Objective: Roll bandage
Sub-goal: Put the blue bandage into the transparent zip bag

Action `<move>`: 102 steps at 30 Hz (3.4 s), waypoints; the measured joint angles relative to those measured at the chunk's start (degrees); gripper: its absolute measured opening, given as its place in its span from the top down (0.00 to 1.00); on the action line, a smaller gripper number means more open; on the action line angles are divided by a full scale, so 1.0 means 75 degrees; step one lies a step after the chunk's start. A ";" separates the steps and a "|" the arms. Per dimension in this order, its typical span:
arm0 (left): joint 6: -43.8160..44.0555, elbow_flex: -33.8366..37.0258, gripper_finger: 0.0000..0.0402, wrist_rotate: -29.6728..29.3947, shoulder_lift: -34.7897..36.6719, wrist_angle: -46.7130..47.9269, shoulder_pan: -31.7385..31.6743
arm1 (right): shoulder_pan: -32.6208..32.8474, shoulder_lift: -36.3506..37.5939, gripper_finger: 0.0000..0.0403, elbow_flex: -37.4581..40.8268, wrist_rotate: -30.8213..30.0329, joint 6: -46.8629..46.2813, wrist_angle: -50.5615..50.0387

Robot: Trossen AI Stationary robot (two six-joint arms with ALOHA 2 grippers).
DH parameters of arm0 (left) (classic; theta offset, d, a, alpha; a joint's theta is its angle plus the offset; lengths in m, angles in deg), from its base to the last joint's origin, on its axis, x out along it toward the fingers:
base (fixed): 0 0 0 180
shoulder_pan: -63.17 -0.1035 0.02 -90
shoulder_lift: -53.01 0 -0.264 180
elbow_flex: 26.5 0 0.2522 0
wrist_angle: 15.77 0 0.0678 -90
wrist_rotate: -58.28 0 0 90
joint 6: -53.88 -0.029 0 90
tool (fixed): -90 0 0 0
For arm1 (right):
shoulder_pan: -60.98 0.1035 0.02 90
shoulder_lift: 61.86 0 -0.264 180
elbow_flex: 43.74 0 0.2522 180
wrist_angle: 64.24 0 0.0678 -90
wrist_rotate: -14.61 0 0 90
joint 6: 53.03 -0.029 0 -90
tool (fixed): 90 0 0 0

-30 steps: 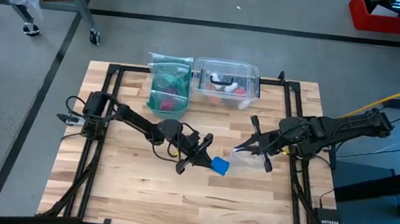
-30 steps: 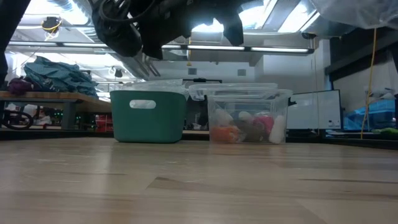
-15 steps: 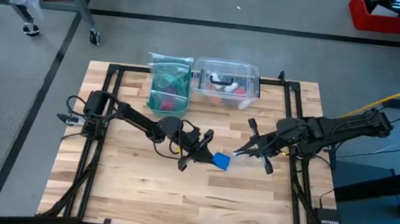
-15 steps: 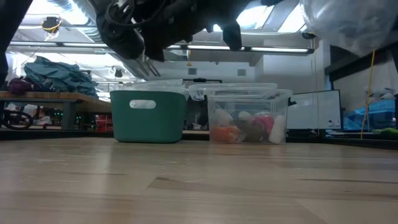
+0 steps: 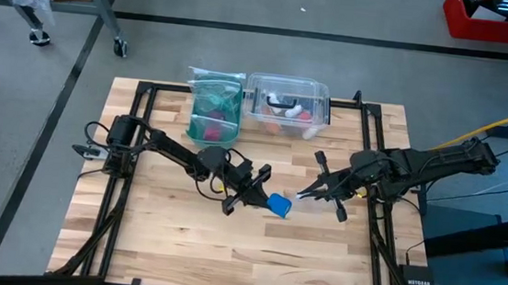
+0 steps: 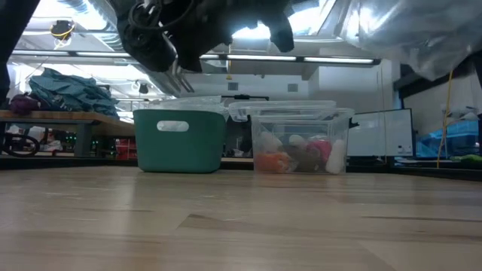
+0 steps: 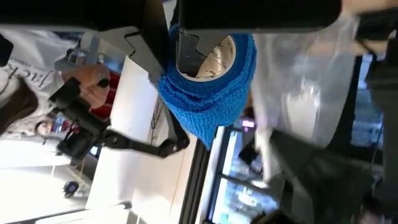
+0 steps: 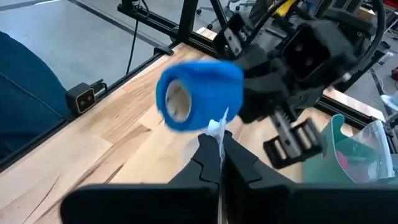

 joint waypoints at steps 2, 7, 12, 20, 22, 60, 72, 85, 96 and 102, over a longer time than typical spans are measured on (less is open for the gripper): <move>-0.0016 0.0000 1.00 0.0002 -0.0006 0.0120 -0.0001 | 0.0000 0.0000 1.00 0.0000 0.0183 -0.0003 -0.0003; 0.0017 0.0000 1.00 0.0005 0.0001 0.0151 -0.0048 | 0.0000 0.0000 1.00 0.0000 0.0602 -0.0009 -0.0011; 0.0077 0.0000 1.00 0.0171 0.0000 0.0151 -0.0041 | 0.0000 0.0003 1.00 0.0000 0.0602 -0.0009 -0.0203; 0.0050 0.0003 1.00 0.0322 0.0000 0.0240 -0.0029 | 0.0000 0.0003 1.00 0.0000 0.0605 -0.0143 -0.0396; -0.0038 0.0003 1.00 0.0322 0.0000 0.0245 -0.0029 | 0.0000 0.0003 1.00 0.0000 0.0605 -0.0146 -0.0384; -0.0943 0.0009 1.00 -0.0086 0.0012 0.0483 -0.0156 | 0.0000 0.0003 1.00 0.0003 0.0606 -0.0143 -0.0242; -0.0999 0.0009 1.00 -0.0088 0.0009 0.0941 0.0069 | 0.0003 0.0003 1.00 0.0003 0.0390 -0.0134 -0.0236; -0.1015 0.0009 1.00 -0.0089 0.0009 0.1224 0.0115 | 0.0003 0.0003 1.00 0.0003 0.0371 -0.0135 0.0110; -0.1012 0.0009 1.00 -0.0089 0.0009 0.1221 0.0228 | 0.0003 0.0003 1.00 0.0003 0.0167 -0.0140 0.0166; -0.1012 0.0009 1.00 -0.0089 0.0006 0.1209 0.0227 | 0.0003 0.0003 1.00 0.0003 -0.0055 -0.0143 0.0166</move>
